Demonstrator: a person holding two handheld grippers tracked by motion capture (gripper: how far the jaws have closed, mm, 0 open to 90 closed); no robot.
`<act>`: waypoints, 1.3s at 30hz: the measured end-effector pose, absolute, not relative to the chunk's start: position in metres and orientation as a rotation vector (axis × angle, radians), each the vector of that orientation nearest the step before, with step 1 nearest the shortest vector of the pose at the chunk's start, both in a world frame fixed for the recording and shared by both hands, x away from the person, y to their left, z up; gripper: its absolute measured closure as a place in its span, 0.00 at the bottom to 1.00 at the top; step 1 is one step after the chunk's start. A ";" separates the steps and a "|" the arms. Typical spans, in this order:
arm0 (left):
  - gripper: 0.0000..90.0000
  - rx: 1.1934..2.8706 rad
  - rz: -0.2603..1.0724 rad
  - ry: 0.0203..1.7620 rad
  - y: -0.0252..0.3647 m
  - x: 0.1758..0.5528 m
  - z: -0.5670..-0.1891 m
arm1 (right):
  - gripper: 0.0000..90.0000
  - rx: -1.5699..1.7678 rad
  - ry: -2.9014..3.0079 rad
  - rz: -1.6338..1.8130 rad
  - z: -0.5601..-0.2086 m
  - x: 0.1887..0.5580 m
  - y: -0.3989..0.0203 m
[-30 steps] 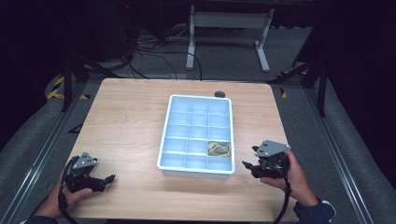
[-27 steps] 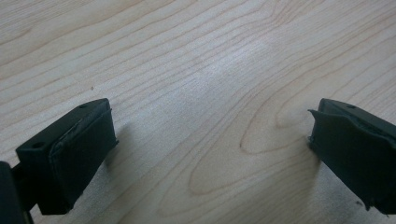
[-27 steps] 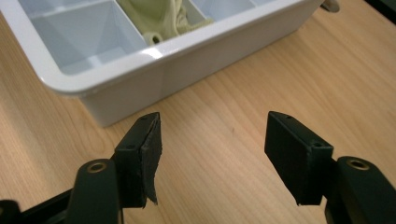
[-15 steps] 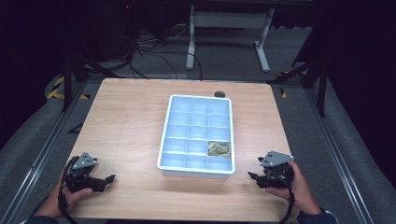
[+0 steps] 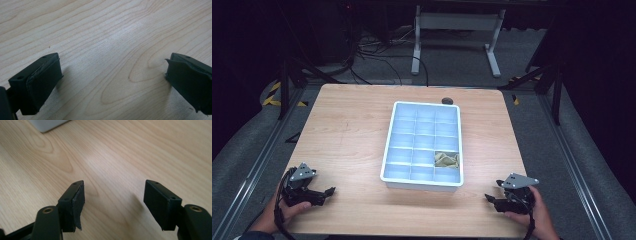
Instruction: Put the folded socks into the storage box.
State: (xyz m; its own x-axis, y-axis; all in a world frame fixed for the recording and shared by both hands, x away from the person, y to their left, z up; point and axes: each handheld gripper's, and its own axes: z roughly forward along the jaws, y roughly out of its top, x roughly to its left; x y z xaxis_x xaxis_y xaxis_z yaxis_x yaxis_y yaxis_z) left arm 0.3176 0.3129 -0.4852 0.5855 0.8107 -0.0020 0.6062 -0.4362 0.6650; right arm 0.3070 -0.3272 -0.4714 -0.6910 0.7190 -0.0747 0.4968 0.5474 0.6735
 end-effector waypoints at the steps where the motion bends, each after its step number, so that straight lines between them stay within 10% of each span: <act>1: 0.00 2.191 0.424 1.120 0.313 0.318 -0.485 | 0.37 1.021 2.431 0.936 -0.473 0.305 -0.331; 39: 0.00 2.186 0.415 1.139 0.310 0.320 -0.485 | 0.28 1.354 2.122 0.964 -0.484 0.291 -0.358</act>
State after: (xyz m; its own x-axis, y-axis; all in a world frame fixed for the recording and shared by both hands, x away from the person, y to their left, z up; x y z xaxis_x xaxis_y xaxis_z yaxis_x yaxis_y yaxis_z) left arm 0.3199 0.3104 -0.4849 0.5761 0.8173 -0.0111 0.6184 -0.4270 0.6598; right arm 0.2912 -0.3585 -0.4842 -0.4223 0.9065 0.0018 0.5978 0.2770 0.7523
